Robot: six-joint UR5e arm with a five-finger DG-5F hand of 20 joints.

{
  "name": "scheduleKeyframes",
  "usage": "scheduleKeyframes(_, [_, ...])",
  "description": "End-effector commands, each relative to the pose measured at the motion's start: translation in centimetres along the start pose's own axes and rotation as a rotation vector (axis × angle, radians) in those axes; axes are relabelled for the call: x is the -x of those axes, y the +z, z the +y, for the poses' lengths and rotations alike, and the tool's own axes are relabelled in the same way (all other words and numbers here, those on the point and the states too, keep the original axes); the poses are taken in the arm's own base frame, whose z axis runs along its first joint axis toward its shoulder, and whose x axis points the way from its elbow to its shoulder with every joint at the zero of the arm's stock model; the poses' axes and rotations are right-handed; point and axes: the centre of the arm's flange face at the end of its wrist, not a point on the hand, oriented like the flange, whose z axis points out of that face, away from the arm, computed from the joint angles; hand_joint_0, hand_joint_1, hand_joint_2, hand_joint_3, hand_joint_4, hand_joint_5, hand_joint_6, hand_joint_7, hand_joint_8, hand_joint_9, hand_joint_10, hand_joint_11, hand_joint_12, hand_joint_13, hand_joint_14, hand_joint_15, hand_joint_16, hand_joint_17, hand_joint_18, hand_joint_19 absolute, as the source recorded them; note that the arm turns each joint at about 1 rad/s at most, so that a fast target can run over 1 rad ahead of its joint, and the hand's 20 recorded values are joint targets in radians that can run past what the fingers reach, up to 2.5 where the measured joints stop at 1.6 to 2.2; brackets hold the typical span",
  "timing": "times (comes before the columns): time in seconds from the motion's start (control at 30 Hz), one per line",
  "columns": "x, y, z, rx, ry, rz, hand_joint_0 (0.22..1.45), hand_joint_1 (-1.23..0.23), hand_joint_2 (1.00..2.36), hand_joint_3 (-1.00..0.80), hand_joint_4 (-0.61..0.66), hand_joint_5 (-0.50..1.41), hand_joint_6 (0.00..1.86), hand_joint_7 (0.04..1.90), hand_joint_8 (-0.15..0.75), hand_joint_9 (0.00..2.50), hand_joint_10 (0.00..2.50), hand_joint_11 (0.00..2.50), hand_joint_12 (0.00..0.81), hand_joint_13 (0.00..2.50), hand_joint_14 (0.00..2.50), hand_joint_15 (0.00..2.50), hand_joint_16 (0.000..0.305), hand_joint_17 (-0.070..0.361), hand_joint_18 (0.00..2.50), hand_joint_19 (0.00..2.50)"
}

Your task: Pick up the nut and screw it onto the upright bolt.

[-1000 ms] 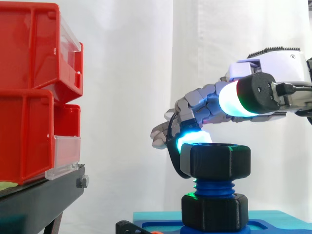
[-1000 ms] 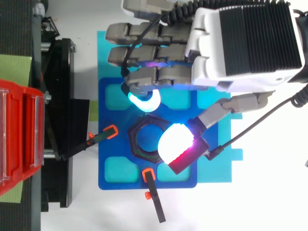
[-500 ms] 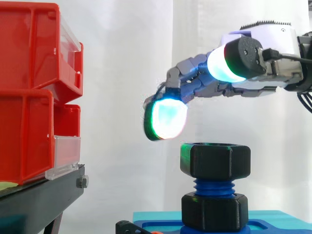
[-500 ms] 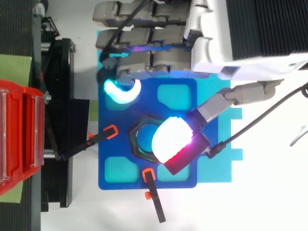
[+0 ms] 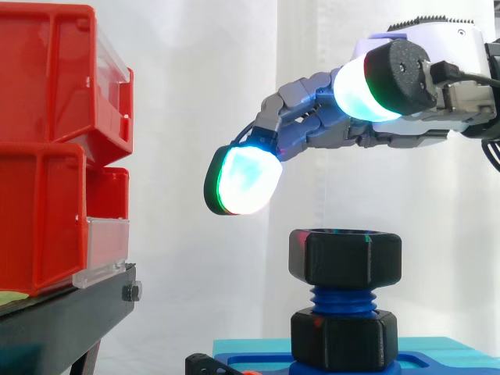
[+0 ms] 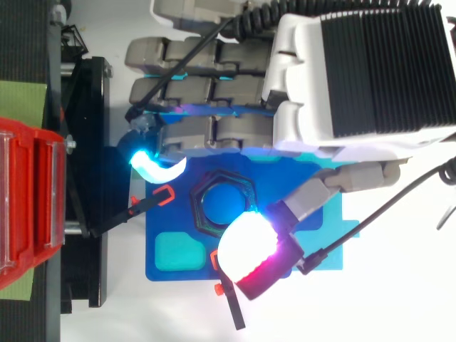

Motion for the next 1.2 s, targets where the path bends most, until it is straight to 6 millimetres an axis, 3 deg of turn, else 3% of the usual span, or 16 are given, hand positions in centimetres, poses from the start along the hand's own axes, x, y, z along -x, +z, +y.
scheduleKeyframes(0.0, [-0.4, 0.1, 0.7, -0.004, 0.001, 0.008, 0.48, -0.14, 1.0, -0.5, 0.18, -0.17, 0.5, 0.71, 0.225, 0.3, 0.0, 0.0, 0.329, 0.05, 0.0, 0.0, 0.042, 0.095, 0.0, 0.0])
scheduleKeyframes(0.13, [-0.8, 0.1, 0.9, -0.006, 0.002, 0.014, 0.48, -0.14, 1.0, -0.5, 0.19, -0.17, 0.5, 0.71, 0.225, 0.3, 0.0, 0.0, 0.328, 0.05, 0.0, 0.0, 0.042, 0.095, 0.0, 0.0])
scheduleKeyframes(0.3, [-2.7, -0.3, 1.1, -0.006, 0.014, 0.035, 0.48, -0.14, 1.0, -0.5, 0.19, -0.17, 0.5, 0.73, 0.229, 0.3, 0.0, 0.0, 0.327, 0.06, 0.0, 0.0, 0.042, 0.095, 0.0, 0.0])
scheduleKeyframes(1.17, [-2.8, -0.2, 1.2, -0.006, 0.03, 0.022, 0.49, -0.15, 1.0, -0.5, 0.25, -0.12, 0.5, 0.98, 0.247, 0.34, 0.0, 0.0, 0.32, 0.11, 0.0, 0.0, 0.039, 0.088, 0.0, 0.0])
